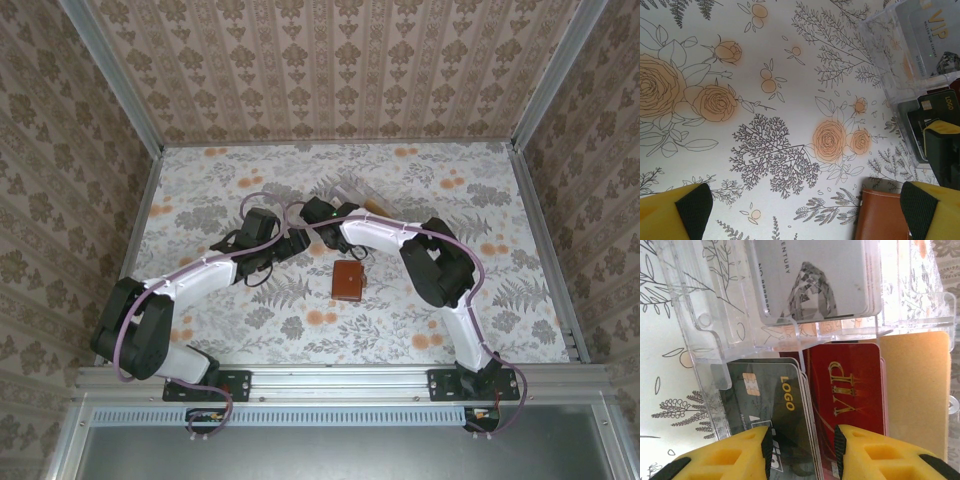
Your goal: Put the credit cards into the card holder
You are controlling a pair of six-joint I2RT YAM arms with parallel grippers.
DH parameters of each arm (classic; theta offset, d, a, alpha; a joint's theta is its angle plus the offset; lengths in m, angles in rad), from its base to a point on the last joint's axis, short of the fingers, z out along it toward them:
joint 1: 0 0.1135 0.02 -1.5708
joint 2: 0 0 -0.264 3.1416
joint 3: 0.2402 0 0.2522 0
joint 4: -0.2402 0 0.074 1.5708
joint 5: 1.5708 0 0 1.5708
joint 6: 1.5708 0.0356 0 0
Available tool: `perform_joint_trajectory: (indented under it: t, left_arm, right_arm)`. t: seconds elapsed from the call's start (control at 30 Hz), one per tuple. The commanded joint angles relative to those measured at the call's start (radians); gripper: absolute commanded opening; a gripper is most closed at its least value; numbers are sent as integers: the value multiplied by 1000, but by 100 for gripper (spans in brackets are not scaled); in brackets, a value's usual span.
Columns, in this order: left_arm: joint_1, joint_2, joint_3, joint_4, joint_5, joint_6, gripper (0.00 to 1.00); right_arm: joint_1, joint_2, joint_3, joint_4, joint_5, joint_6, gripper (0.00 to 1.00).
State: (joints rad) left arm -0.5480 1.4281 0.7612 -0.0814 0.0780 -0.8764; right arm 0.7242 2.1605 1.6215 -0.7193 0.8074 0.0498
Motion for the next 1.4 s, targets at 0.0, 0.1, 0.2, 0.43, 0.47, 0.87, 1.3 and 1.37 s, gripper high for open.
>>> perform_joint_trajectory:
  t: [0.0, 0.1, 0.2, 0.43, 0.47, 0.87, 1.3, 1.37]
  left_arm:
    - [6, 21, 20, -12, -9, -10, 100]
    - [6, 26, 24, -13, -6, -10, 100]
    - [6, 29, 23, -12, -4, -9, 100]
    - [6, 31, 24, -15, -5, -8, 100]
    - [6, 31, 24, -15, -5, -9, 100]
    - [6, 36, 29, -20, -1, -4, 100]
    - [6, 47, 43, -20, 7, -3, 100]
    - [6, 47, 45, -21, 7, -2, 100]
  right_arm:
    - [-11, -48, -9, 3, 43, -14, 41]
    - [-15, -48, -8, 2, 32, -16, 35]
    - [-19, -49, -5, -8, 12, -9, 35]
    - [-28, -44, -8, -22, -24, 5, 27]
    - [-28, -45, -8, -22, -24, 7, 26]
    - [-28, -70, 2, -47, -53, 25, 17]
    - [-28, -104, 21, -85, -99, 42, 13]
    - [-28, -122, 22, -90, -129, 49, 13]
